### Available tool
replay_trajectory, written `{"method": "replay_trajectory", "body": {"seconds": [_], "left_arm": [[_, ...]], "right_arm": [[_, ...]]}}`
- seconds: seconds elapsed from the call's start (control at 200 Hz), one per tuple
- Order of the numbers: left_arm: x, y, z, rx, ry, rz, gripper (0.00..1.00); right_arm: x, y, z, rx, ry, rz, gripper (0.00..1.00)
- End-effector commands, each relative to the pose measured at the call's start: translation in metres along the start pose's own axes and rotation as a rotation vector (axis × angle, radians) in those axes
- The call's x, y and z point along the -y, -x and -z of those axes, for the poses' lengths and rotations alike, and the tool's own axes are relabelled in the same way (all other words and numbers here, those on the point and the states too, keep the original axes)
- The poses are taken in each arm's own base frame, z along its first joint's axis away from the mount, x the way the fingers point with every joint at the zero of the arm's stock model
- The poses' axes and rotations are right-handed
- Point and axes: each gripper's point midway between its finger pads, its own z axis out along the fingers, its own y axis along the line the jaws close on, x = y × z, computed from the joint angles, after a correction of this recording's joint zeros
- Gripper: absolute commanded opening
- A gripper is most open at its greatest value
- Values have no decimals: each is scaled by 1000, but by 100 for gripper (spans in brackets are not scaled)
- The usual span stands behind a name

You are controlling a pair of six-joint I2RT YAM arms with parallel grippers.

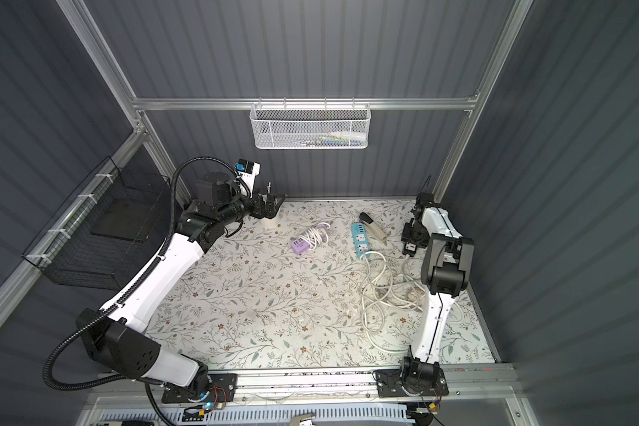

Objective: Unwrap the cord wrapped around the power strip
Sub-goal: Place the power strip at the center of the board.

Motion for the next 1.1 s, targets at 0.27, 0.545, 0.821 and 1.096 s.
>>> {"method": "replay_trajectory", "body": {"seconds": [0.27,0.545,0.821,1.096], "left_arm": [[1,-1,-3,-11,-7,9,100],[1,-1,-3,-12,-7,19,100],[-1,-5,-8,-22,0,35,100],[-8,-20,-23,-78,21,104,100]], "right_arm": [[2,1,0,10,0,-5,44],[3,0,1,19,2,-4,68],[-1,5,22,77,25,-1,88],[-28,15,110,312,98,52,99]]}}
